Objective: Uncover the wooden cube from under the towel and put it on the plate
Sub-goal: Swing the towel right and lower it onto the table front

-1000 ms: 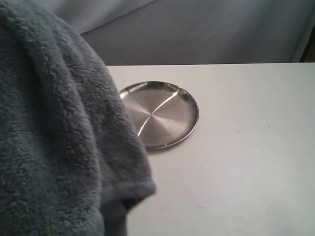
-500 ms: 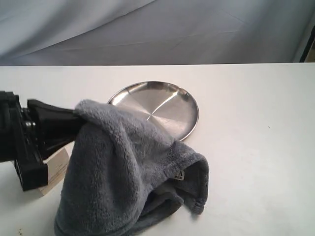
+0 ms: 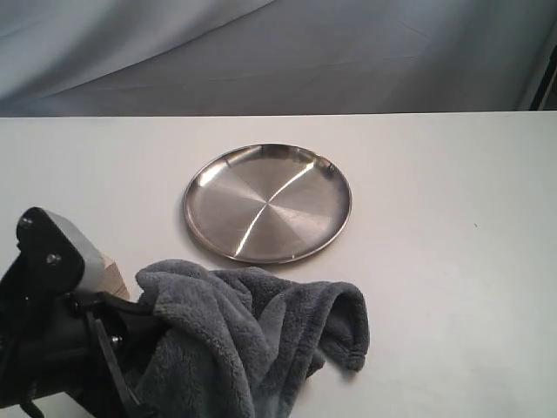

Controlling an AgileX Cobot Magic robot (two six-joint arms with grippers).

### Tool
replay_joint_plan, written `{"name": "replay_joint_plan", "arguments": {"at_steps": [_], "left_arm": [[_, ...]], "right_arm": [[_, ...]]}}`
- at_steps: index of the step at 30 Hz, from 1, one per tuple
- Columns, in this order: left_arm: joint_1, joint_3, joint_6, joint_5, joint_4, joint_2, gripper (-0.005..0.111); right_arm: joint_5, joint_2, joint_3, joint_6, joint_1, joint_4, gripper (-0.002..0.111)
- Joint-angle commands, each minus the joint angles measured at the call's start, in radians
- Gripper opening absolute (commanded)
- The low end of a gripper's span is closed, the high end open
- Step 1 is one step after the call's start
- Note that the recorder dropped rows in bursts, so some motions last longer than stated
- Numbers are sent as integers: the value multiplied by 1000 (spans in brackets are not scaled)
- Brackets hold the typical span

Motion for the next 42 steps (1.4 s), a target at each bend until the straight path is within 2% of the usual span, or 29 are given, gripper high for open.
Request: {"name": "replay_joint_plan", "arguments": {"at_steps": [1,9,14,17,19,21,23,25,34,42], "left_arm": [[-8,9,-10,0,-20,118,0],[-8,7,-10,-34,-20,293,0],[-8,7,-10,-34,-20,332,8],[-8,7,-10,-30,-20,336,23],[-8,7,-10,-28,-20,336,40],[-8,7,-10,-26,-20,336,64],[-8,7,-10,-26,-22,336,84],[-8,7,-10,-26,-24,336,95],[-8,7,-67,-2,-20,267,96],[-8,13,-108,31,6,27,96]], "right_arm": [[-4,-6,4,-3,1,5,0],[-4,-6,4,-3,1,5,0],[-4,-6,4,-3,1,5,0],[-4,-6,4,-3,1,5,0],[-4,-6,4,-3,1,5,0],[-4,-6,4,-3,1,5,0],[-4,-6,4,-3,1,5,0],[-4,-6,4,-3,1,5,0],[-4,-6,4,-3,1,5,0],[-4,-6,4,-3,1,5,0]]}}
